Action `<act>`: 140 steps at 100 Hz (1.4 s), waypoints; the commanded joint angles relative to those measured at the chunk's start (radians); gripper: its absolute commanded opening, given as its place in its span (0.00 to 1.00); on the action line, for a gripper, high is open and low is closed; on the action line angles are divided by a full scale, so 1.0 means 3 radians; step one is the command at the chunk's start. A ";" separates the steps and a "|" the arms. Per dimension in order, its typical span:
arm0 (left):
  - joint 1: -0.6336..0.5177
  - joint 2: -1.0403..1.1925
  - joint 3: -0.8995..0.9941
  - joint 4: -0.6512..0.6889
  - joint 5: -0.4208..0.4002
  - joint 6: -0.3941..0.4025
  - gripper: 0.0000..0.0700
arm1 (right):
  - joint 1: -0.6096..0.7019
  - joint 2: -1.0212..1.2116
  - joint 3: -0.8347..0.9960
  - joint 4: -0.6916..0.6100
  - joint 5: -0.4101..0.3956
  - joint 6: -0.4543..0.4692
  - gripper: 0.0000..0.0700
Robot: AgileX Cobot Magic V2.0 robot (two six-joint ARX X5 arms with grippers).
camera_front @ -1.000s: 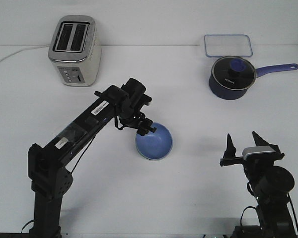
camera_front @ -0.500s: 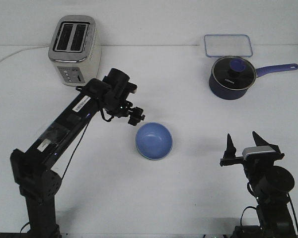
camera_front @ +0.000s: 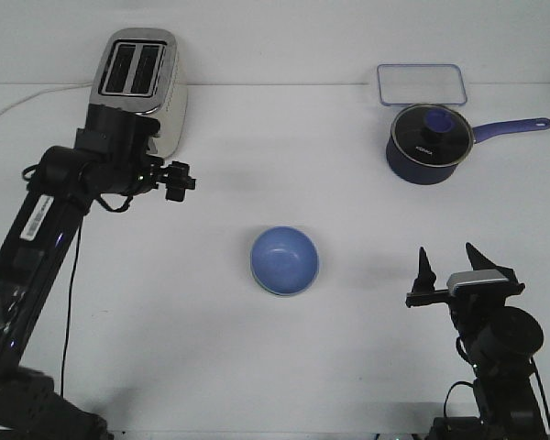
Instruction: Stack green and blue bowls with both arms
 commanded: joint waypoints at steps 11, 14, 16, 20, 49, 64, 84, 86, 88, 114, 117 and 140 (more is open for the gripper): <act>0.0210 -0.0575 -0.0682 0.0373 -0.0037 -0.0076 0.54 | 0.0004 0.0014 0.0001 0.0043 0.0006 0.0033 0.78; 0.0247 -0.0682 -0.0807 0.0454 -0.0037 -0.0088 0.54 | 0.0004 0.0014 0.0001 0.0042 0.0006 0.0033 0.78; 0.0282 -0.0786 -0.0932 0.0538 -0.0037 -0.0095 0.54 | 0.0004 0.0014 0.0001 0.0042 0.0006 0.0033 0.78; 0.0332 -0.0930 -0.1097 0.0650 -0.0037 -0.0111 0.54 | 0.0004 0.0014 0.0001 0.0043 0.0006 0.0033 0.78; 0.0546 -0.2122 -0.2378 0.1527 -0.0253 -0.0165 0.55 | 0.0004 0.0014 0.0001 0.0042 0.0005 0.0033 0.78; 0.0546 -0.2627 -0.2968 0.1947 -0.0263 -0.0153 0.55 | 0.0004 0.0014 0.0001 0.0042 0.0005 0.0033 0.78; 0.0546 -0.3082 -0.3688 0.2445 -0.0262 -0.0144 0.55 | 0.0004 0.0014 0.0001 0.0041 0.0005 0.0033 0.78; 0.0546 -0.3105 -0.3731 0.2468 -0.0262 -0.0144 0.55 | 0.0004 0.0014 0.0001 0.0041 0.0005 0.0033 0.78; 0.0546 -0.3131 -0.3787 0.2511 -0.0262 -0.0144 0.55 | 0.0004 0.0014 0.0001 0.0041 0.0005 0.0033 0.78; 0.0542 -0.3305 -0.4185 0.2981 -0.0252 -0.0235 0.63 | 0.0004 0.0014 0.0001 0.0038 0.0005 0.0033 0.78; 0.0542 -0.3302 -0.4185 0.3001 -0.0252 -0.0234 0.66 | 0.0004 0.0014 0.0001 0.0038 0.0005 0.0033 0.78; 0.0542 -0.3305 -0.4185 0.3043 -0.0252 -0.0249 0.68 | 0.0004 0.0014 0.0001 0.0038 0.0005 0.0033 0.78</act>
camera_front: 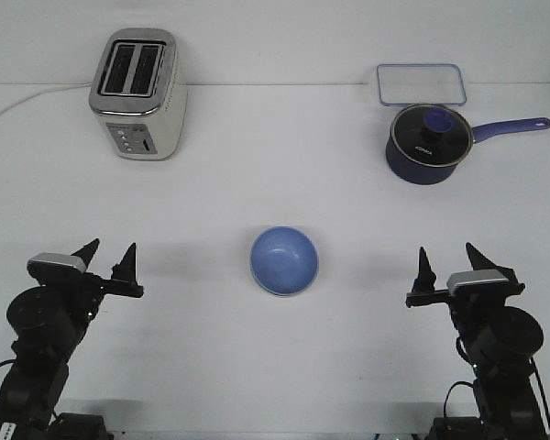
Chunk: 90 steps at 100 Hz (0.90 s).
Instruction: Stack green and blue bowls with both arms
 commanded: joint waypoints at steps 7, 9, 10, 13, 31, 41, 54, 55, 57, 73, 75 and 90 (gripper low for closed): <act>-0.0003 0.0008 0.0022 0.0011 0.0003 -0.0058 0.68 | 0.0004 0.0014 0.0001 0.0038 0.0005 0.0033 0.78; -0.0003 0.0008 0.0022 0.0010 0.0003 -0.0057 0.68 | 0.0004 0.0014 0.0001 0.0039 0.0005 0.0033 0.78; -0.0003 0.0008 0.0022 0.0011 0.0003 -0.0057 0.68 | 0.0004 0.0014 0.0001 0.0039 0.0004 0.0033 0.78; -0.0003 0.0008 0.0022 0.0011 0.0003 -0.0057 0.68 | 0.0004 0.0014 0.0001 0.0041 0.0005 0.0032 0.78; -0.0003 0.0008 0.0022 0.0011 0.0003 -0.0057 0.68 | 0.0004 0.0014 0.0001 0.0042 0.0005 0.0032 0.78; -0.0003 0.0008 0.0022 0.0011 0.0003 -0.0057 0.65 | 0.0004 0.0014 0.0001 0.0042 0.0006 0.0032 0.77; -0.0003 0.0008 0.0022 0.0010 0.0003 -0.0057 0.40 | 0.0004 0.0014 0.0001 0.0042 0.0006 0.0032 0.51; -0.0003 0.0008 0.0022 0.0010 0.0003 -0.0057 0.34 | 0.0004 0.0014 0.0001 0.0042 0.0006 0.0032 0.48; -0.0003 0.0008 0.0022 0.0010 0.0003 -0.0057 0.28 | 0.0004 0.0014 0.0001 0.0042 0.0006 0.0032 0.42; -0.0003 0.0008 0.0022 0.0011 0.0003 -0.0058 0.01 | 0.0004 0.0014 0.0001 0.0041 0.0006 0.0032 0.02; -0.0003 0.0009 0.0022 0.0010 0.0003 -0.0058 0.01 | 0.0004 0.0014 0.0001 0.0041 0.0005 0.0032 0.00; -0.0003 0.0008 0.0022 0.0010 0.0003 -0.0058 0.01 | 0.0004 0.0014 0.0001 0.0041 0.0004 0.0032 0.00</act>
